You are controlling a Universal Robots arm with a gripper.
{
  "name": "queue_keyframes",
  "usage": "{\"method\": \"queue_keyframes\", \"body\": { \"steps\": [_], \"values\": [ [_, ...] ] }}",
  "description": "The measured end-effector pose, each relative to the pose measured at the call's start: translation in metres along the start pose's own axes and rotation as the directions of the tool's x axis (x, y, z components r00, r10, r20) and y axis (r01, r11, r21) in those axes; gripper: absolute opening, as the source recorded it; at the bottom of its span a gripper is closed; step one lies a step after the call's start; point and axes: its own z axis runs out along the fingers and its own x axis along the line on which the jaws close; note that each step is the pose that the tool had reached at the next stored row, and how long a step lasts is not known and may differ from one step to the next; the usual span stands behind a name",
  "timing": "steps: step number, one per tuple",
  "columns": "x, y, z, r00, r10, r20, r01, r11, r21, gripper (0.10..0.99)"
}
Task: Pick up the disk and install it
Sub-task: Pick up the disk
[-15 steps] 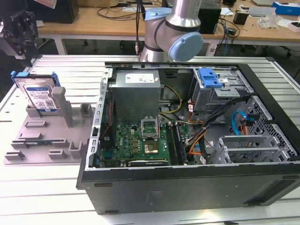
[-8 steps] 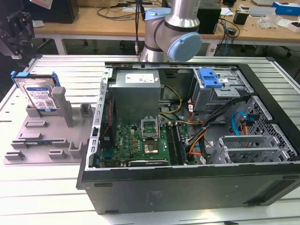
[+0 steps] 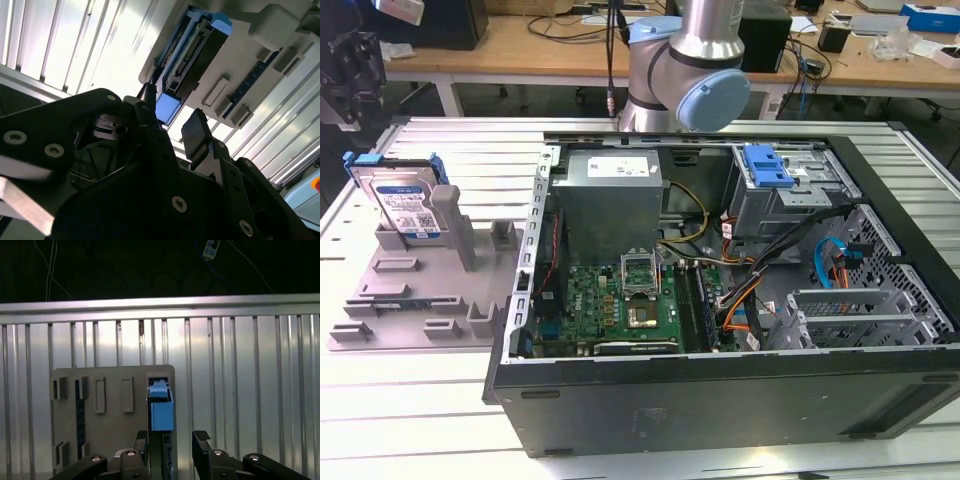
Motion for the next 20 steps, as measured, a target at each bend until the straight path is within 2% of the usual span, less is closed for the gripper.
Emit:
{"method": "queue_keyframes", "body": {
  "steps": [5, 7, 20],
  "values": [
    [0.0, 0.0032, 0.0057, 0.9979, -0.065, -0.0028, 0.065, 0.9979, 0.0, 0.482],
    [0.0001, 0.0072, 0.0068, 0.9972, -0.075, -0.0036, 0.075, 0.9972, 0.001, 0.482],
    [0.0011, 0.0073, 0.0096, 0.9988, -0.048, -0.0065, 0.048, 0.9988, 0.002, 0.482]
  ]
}}
